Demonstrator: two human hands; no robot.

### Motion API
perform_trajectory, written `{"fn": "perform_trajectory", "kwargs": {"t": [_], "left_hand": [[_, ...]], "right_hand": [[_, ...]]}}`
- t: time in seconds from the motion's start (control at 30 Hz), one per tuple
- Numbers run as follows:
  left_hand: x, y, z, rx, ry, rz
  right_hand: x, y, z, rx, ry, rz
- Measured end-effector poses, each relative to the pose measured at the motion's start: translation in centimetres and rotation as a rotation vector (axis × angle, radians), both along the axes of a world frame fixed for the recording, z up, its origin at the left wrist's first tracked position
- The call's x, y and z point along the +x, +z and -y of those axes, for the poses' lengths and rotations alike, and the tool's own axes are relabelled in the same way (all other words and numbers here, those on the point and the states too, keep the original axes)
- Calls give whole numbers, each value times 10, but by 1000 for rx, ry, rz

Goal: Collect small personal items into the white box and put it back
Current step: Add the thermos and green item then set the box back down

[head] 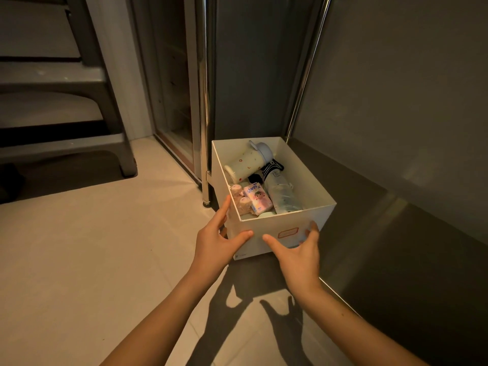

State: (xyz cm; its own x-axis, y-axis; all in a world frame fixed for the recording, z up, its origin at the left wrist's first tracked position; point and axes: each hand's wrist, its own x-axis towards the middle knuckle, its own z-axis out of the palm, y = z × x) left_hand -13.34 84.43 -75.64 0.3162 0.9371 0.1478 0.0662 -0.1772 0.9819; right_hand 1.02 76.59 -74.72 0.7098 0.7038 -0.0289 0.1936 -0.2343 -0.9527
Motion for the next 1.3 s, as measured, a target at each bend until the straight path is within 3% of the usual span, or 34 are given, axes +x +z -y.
{"fn": "perform_trajectory", "kwargs": {"t": [1.3], "left_hand": [[126,-12,5,-23,256,50]], "right_hand": [[117,-4,-43,107,162,-116]]}}
